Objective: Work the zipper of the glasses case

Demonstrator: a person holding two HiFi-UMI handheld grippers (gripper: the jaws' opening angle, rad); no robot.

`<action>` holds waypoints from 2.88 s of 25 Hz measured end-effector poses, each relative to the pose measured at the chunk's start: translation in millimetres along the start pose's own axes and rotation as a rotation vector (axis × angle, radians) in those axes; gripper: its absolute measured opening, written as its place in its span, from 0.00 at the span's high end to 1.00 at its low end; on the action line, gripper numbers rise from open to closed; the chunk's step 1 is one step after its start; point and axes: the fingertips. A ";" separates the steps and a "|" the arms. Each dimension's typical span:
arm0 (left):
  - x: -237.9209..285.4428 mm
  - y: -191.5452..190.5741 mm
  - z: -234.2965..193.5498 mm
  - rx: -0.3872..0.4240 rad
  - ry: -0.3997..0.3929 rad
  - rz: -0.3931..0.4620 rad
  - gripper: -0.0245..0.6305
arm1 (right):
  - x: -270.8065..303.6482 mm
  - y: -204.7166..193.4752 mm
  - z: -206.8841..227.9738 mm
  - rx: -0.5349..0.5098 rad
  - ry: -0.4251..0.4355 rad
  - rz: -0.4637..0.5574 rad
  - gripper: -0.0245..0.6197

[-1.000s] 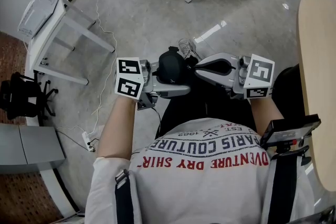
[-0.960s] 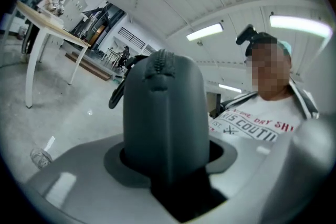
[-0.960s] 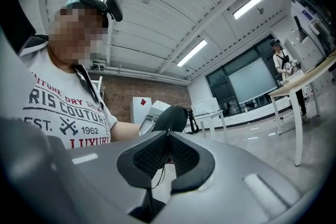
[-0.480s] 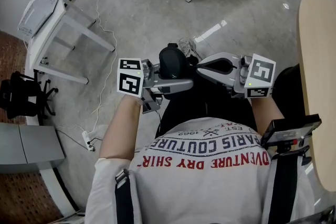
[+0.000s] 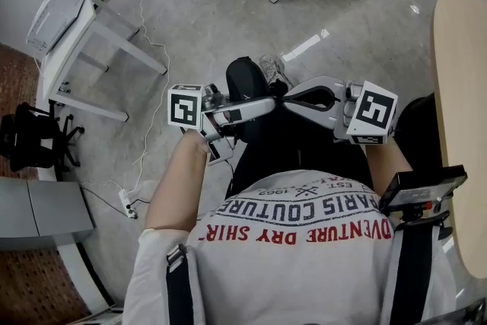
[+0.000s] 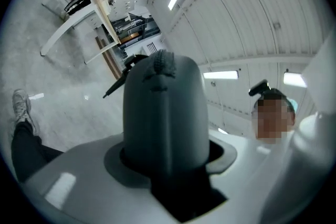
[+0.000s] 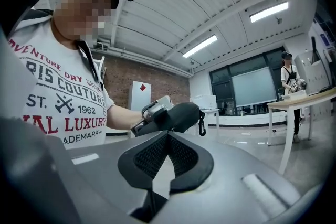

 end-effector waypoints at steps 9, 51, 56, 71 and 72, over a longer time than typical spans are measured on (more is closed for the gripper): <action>-0.6 7.4 -3.0 -0.144 -0.024 0.068 0.59 | 1.6 -6.7 -4.1 0.027 0.013 -0.029 0.97; -45.3 92.9 -35.4 -0.341 0.093 0.729 0.59 | 16.9 -12.1 -16.1 0.074 0.086 -0.010 0.97; -66.7 98.9 -47.9 -0.394 0.057 0.887 0.59 | 29.6 -49.3 -48.1 -0.049 0.166 -0.174 0.97; -68.4 105.7 -19.9 -0.238 0.067 0.845 0.59 | 39.6 -36.1 -46.1 -0.006 0.188 -0.139 0.97; -66.7 104.8 -16.6 -0.195 0.086 0.826 0.59 | 38.7 -35.1 -41.7 0.008 0.165 -0.142 0.97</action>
Point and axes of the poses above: the fingertips, and each gripper's own axes: x forward along the fingers, z to its right, y out of its top, and after that the axes turned 12 degrees about y, right-handed
